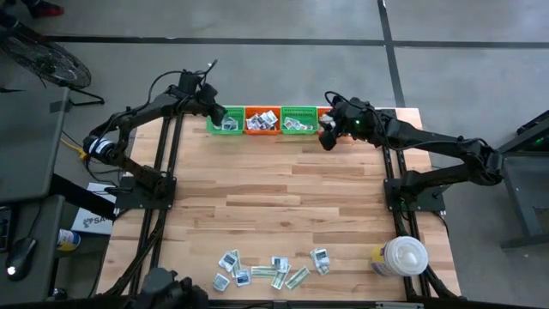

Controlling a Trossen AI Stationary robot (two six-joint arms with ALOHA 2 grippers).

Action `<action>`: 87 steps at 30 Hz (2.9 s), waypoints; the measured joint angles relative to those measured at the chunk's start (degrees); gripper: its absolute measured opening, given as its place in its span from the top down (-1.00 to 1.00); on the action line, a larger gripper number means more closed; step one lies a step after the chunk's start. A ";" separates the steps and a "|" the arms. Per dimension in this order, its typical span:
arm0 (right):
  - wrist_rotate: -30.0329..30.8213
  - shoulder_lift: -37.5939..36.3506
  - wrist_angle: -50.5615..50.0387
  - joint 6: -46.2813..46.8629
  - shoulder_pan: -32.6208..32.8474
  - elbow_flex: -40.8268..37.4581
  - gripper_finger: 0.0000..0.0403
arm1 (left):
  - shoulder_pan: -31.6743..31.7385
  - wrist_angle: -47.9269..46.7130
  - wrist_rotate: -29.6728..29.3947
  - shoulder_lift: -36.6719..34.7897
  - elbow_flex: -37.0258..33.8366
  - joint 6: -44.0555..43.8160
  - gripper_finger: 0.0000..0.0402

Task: Pick & Place First Aid Supplies
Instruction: Put the gray towelette pack in the left orange bin

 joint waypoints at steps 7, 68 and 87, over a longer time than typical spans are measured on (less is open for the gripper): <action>-13.95 0.00 -4.64 -2.62 0.02 -0.02 0.07 | -5.50 0.62 1.55 -7.92 0.00 2.98 0.53; -11.34 31.90 -3.34 28.87 62.02 -0.13 0.07 | -84.51 0.31 -44.54 -18.44 0.00 -15.69 0.53; -10.15 37.48 -4.35 33.80 62.12 0.24 0.26 | -84.51 0.20 -44.52 -18.42 0.00 -15.40 0.53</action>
